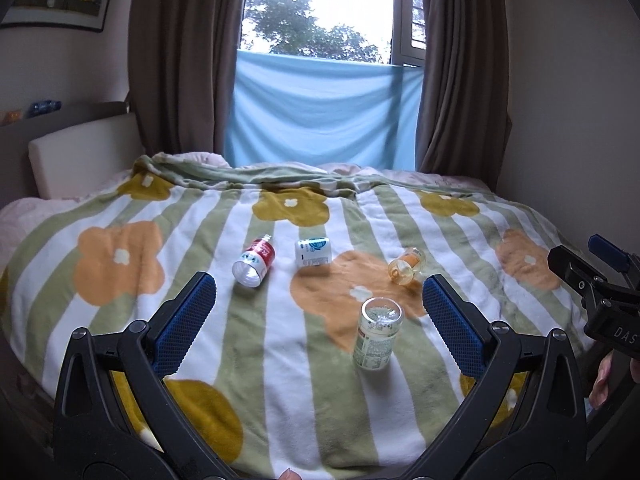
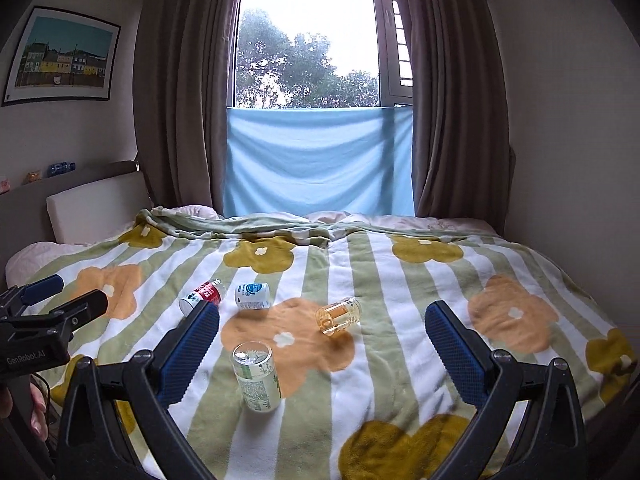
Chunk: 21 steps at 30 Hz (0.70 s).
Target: Flip cup upside down
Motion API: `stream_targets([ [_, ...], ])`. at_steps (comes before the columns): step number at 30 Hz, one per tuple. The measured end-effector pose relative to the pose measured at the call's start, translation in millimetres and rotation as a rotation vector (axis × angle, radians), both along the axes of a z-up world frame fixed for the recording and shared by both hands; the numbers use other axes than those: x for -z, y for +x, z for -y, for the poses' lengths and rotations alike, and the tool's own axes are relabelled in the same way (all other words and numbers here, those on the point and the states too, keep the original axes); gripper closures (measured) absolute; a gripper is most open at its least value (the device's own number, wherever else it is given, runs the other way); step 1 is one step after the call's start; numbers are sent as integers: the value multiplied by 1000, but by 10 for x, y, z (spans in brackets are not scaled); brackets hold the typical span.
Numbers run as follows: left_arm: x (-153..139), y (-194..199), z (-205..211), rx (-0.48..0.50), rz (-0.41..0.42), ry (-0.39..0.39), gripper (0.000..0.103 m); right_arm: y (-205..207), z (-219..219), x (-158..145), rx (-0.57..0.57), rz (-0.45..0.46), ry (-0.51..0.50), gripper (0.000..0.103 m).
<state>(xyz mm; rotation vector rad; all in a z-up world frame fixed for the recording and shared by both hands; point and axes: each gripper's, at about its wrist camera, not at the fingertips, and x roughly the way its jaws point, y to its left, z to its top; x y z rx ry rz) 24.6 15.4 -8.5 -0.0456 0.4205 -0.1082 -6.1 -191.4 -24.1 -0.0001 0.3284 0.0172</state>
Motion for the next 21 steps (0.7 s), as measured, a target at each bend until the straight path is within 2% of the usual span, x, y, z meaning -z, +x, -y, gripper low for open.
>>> stream_targets([
  [21,17,-38,54,-2,3,13,0,-62,-47,-32,11,17,-12,0],
])
